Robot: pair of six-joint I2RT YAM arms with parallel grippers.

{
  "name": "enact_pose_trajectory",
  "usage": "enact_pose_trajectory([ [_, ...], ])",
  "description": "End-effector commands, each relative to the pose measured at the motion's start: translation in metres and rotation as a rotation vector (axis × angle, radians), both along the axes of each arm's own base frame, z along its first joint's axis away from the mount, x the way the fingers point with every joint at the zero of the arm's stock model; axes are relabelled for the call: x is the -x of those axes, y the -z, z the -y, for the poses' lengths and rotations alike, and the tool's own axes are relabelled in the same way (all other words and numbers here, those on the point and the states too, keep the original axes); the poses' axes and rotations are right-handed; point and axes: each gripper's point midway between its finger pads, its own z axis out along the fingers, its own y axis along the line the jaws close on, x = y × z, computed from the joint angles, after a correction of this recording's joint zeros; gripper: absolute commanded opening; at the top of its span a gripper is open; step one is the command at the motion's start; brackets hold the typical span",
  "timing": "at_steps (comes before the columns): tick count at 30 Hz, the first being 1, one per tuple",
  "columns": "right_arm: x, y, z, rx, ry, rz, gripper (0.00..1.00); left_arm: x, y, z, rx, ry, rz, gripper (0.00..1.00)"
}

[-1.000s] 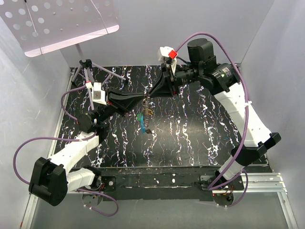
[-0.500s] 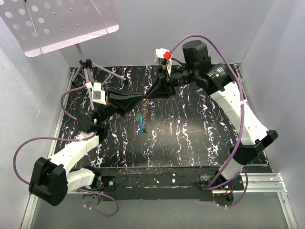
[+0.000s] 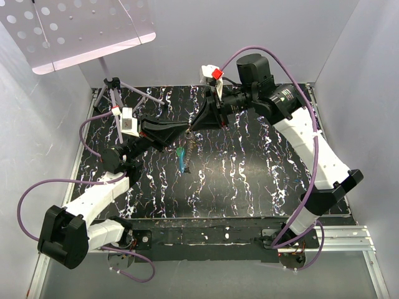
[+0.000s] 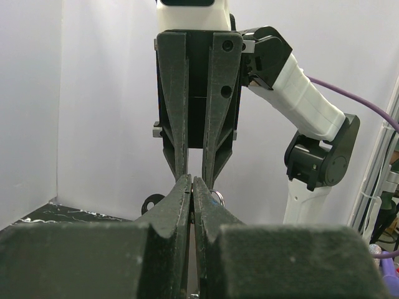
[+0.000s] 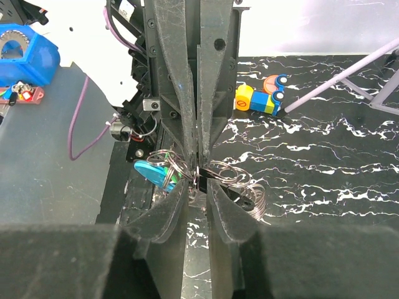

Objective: Put the keys on the keyring
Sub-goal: Adjust the key on the keyring.

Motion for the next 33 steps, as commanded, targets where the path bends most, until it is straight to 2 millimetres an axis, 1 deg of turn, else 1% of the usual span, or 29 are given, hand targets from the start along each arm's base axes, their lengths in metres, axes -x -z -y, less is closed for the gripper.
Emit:
enact_pose_trajectory([
  [1,0.001,-0.005,-0.007,-0.023,-0.018,0.007,0.23,0.038,-0.047,-0.020,0.131,-0.006,0.247,0.00],
  [6,0.000,-0.005,-0.009,-0.024,-0.018,0.000,0.20,0.038,-0.047,-0.019,0.129,-0.001,0.245,0.00],
  [9,0.000,-0.005,-0.009,-0.026,-0.024,-0.002,0.11,0.038,-0.047,-0.019,0.130,-0.003,0.245,0.00],
  [11,0.002,-0.006,-0.009,-0.028,-0.028,-0.002,0.01,0.038,-0.047,-0.019,0.130,-0.003,0.245,0.00],
  [17,0.003,-0.009,-0.003,-0.024,-0.017,0.043,0.01,0.037,-0.043,-0.019,0.124,-0.005,0.229,0.00],
  [20,-0.002,-0.002,0.003,0.016,0.021,0.090,0.01,0.030,-0.031,-0.015,0.062,0.000,0.176,0.00],
  [21,-0.002,0.002,0.007,0.037,0.022,0.105,0.01,0.027,-0.027,-0.015,0.031,0.001,0.144,0.09],
  [22,-0.002,0.006,0.010,0.059,0.023,0.123,0.01,0.027,-0.024,-0.015,0.000,0.004,0.121,0.21],
  [23,-0.002,0.013,0.015,0.092,0.021,0.133,0.01,0.022,-0.018,-0.016,-0.038,0.003,0.082,0.31],
  [25,0.002,0.026,0.023,0.158,0.002,0.139,0.01,0.022,-0.010,-0.016,-0.135,0.005,0.038,0.55],
  [26,0.003,0.032,0.029,0.198,-0.003,0.138,0.01,0.017,-0.004,-0.015,-0.192,0.001,0.001,0.65],
  [27,0.005,0.040,0.034,0.237,-0.020,0.142,0.01,0.020,-0.001,-0.014,-0.258,0.010,-0.004,0.69],
  [28,0.005,0.045,0.039,0.274,-0.024,0.151,0.01,0.018,0.005,-0.012,-0.319,0.014,-0.049,0.74],
  [29,0.008,0.053,0.046,0.322,-0.039,0.144,0.01,0.015,0.011,-0.012,-0.376,-0.001,-0.055,0.77],
  [30,0.005,0.058,0.049,0.347,-0.048,0.170,0.01,0.016,0.018,-0.011,-0.430,0.017,-0.101,0.80],
  [31,0.008,0.066,0.056,0.393,-0.059,0.155,0.01,0.016,0.027,-0.011,-0.478,0.034,-0.137,0.82],
  [33,0.010,0.077,0.065,0.448,-0.093,0.167,0.01,0.015,0.037,-0.010,-0.542,0.050,-0.148,0.83],
])
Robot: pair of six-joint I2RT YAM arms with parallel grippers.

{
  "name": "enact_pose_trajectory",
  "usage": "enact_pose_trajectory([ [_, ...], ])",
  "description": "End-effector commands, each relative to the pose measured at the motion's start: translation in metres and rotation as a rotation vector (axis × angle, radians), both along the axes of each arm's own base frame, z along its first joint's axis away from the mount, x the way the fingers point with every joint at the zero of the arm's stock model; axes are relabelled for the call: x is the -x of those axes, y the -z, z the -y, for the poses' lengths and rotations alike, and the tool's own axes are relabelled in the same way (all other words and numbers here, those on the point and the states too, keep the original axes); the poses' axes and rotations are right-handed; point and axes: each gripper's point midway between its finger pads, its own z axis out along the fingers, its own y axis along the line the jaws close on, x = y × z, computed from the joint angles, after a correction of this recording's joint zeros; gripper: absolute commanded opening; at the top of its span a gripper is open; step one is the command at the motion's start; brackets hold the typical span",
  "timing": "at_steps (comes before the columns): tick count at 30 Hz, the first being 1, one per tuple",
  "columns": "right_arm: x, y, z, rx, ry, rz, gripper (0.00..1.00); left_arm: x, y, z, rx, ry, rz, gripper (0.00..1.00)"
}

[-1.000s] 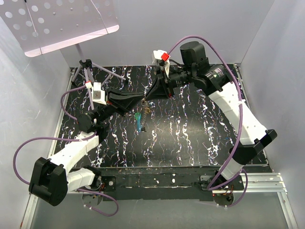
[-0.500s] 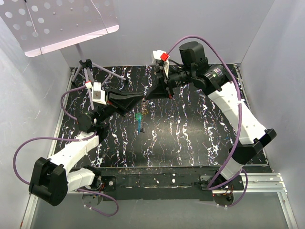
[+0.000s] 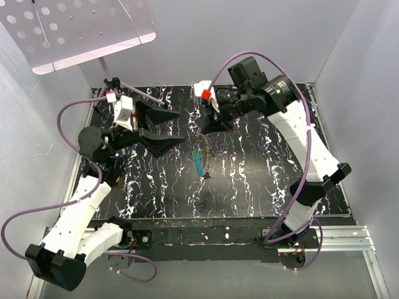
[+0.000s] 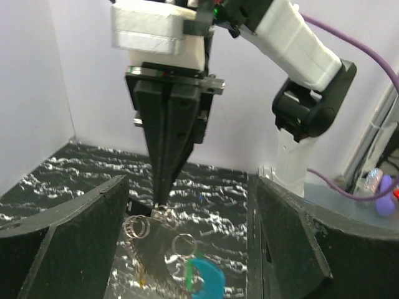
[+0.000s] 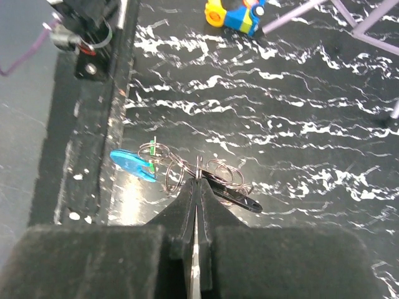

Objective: Put the keys on the keyring
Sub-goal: Adjust the key on the keyring.

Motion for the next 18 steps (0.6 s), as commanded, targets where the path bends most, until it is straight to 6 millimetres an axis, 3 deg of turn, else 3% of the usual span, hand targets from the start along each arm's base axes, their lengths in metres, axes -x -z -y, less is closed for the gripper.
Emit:
enact_pose_trajectory([
  [1,0.024,0.035,0.042,0.220,-0.072,-0.016,0.01,-0.002,0.059,0.005,-0.257,0.060,-0.180,0.82],
  [4,0.030,0.047,0.049,0.247,-0.109,-0.012,0.01,-0.012,0.068,0.009,-0.277,0.073,-0.218,0.81],
  [12,0.042,0.054,0.051,0.234,-0.159,-0.043,0.01,-0.052,0.089,0.026,-0.275,0.106,-0.309,0.51],
  [18,0.041,0.054,0.048,0.226,-0.164,-0.054,0.01,-0.048,0.094,0.044,-0.280,0.153,-0.279,0.41],
])
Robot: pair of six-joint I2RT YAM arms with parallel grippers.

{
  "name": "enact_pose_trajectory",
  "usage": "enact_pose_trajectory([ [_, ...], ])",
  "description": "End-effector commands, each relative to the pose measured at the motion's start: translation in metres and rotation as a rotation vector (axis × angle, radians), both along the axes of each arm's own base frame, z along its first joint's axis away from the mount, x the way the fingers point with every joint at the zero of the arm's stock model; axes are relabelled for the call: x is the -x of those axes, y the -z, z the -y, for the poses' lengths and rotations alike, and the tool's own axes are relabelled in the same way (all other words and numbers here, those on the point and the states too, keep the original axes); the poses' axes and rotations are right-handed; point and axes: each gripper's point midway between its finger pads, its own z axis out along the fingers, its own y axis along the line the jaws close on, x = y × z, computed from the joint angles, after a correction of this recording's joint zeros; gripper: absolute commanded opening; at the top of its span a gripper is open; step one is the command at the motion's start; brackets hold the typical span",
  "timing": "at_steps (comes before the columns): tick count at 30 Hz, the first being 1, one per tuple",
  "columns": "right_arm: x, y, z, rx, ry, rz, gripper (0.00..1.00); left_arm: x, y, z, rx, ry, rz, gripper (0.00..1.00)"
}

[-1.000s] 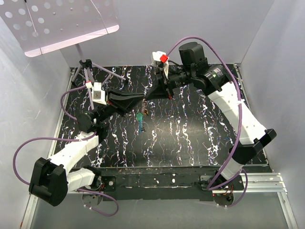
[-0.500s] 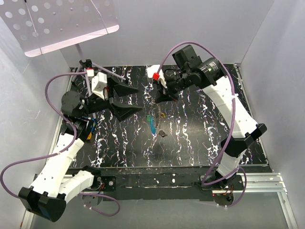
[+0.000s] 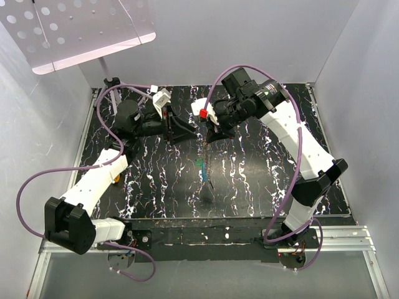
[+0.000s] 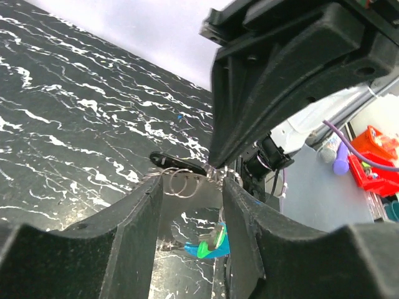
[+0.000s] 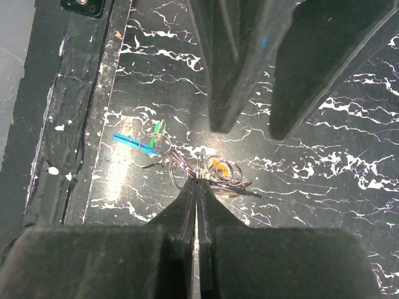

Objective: Put the keys on the keyring
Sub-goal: Adjust the key on the keyring.

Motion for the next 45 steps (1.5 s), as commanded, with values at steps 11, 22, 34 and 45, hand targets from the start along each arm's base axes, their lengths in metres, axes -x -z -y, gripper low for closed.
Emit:
enact_pose_trajectory([
  [11,0.053,-0.005,0.032,0.072,-0.038,-0.168,0.01,0.016,-0.012,0.016,-0.070,0.003,0.228,0.24],
  [22,0.053,-0.006,0.032,0.070,-0.034,-0.174,0.01,0.029,-0.017,0.025,-0.055,0.075,0.260,0.23],
  [34,0.054,-0.007,0.030,0.064,-0.027,-0.183,0.01,0.031,-0.002,0.032,-0.115,0.094,0.264,0.11],
  [45,0.054,-0.009,0.029,0.056,-0.022,-0.187,0.01,0.025,0.008,0.033,-0.182,0.084,0.281,0.08],
])
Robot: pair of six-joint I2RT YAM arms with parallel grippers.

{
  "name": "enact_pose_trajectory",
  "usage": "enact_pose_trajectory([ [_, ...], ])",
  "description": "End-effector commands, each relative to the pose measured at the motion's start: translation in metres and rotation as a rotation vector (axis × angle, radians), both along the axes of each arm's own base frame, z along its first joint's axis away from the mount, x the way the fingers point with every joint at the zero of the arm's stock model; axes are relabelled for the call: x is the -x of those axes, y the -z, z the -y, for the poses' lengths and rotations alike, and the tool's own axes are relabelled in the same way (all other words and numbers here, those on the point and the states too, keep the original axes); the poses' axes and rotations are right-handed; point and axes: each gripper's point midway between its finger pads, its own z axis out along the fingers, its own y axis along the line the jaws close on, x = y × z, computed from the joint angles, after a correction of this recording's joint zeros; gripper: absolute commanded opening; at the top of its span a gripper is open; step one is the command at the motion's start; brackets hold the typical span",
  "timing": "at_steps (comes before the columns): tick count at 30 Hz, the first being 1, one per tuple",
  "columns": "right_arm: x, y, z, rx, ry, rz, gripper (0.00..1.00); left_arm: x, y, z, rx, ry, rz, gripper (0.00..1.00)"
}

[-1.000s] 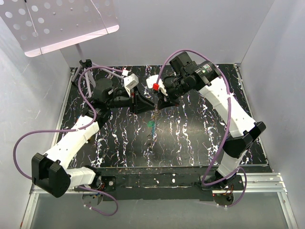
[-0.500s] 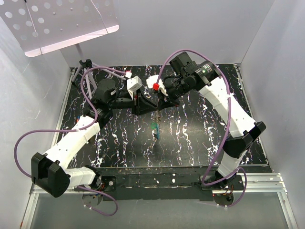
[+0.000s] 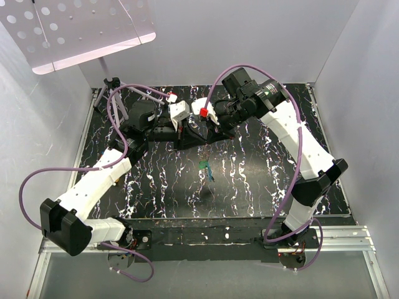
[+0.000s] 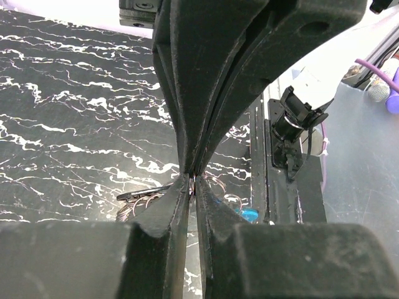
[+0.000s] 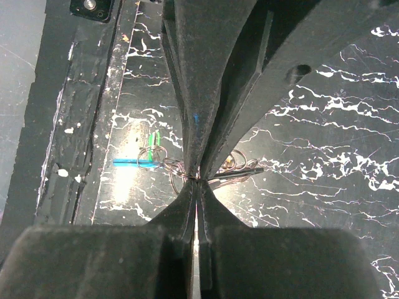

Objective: Put the keys on the keyring
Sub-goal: Adjust the key on the keyring.

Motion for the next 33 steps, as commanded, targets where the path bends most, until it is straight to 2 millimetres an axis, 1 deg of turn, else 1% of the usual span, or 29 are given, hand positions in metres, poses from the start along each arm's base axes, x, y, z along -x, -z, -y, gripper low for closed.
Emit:
enact_pose_trajectory([
  [1,0.049,-0.008,0.029,0.059,-0.026,-0.159,0.01,-0.003,0.000,0.001,-0.031,-0.013,0.035,0.07],
  [6,0.050,-0.010,0.027,0.051,-0.029,-0.163,0.01,-0.004,0.001,0.002,-0.044,-0.014,0.038,0.00],
  [10,0.051,-0.013,0.027,0.041,-0.030,-0.167,0.01,-0.004,0.000,0.002,-0.049,-0.018,0.050,0.00],
  [13,0.050,-0.015,0.025,0.032,-0.019,-0.167,0.01,-0.005,-0.003,-0.002,-0.046,-0.047,0.080,0.00],
  [14,0.050,-0.017,0.025,0.027,-0.011,-0.171,0.06,-0.006,-0.004,-0.003,-0.040,-0.061,0.092,0.00],
  [16,0.050,-0.022,0.024,0.005,0.002,-0.179,0.22,-0.004,-0.015,-0.006,0.004,-0.086,0.136,0.00],
  [17,0.048,-0.027,0.024,-0.010,0.009,-0.176,0.27,-0.003,-0.018,-0.008,0.023,-0.099,0.150,0.00],
  [18,0.046,-0.030,0.024,-0.022,0.016,-0.180,0.32,-0.001,-0.023,-0.009,0.056,-0.107,0.175,0.00],
  [19,0.044,-0.035,0.025,-0.037,0.023,-0.170,0.34,-0.001,-0.030,-0.010,0.092,-0.112,0.200,0.00],
  [20,0.042,-0.040,0.026,-0.053,0.027,-0.164,0.36,0.001,-0.033,-0.012,0.117,-0.119,0.205,0.00],
  [22,0.041,-0.049,0.027,-0.085,0.031,-0.158,0.39,0.004,-0.042,-0.014,0.179,-0.125,0.213,0.00],
  [24,0.041,-0.057,0.027,-0.111,0.031,-0.153,0.40,0.005,-0.045,-0.018,0.236,-0.144,0.212,0.00],
  [27,0.039,-0.065,0.025,-0.151,0.038,-0.162,0.40,0.006,-0.063,-0.026,0.373,-0.171,0.227,0.00],
  [29,0.037,-0.069,0.023,-0.188,0.047,-0.198,0.42,0.007,-0.071,-0.032,0.466,-0.193,0.226,0.00],
  [33,0.026,-0.087,0.017,-0.294,0.052,-0.248,0.42,0.006,-0.093,-0.048,0.654,-0.246,0.209,0.00],
])
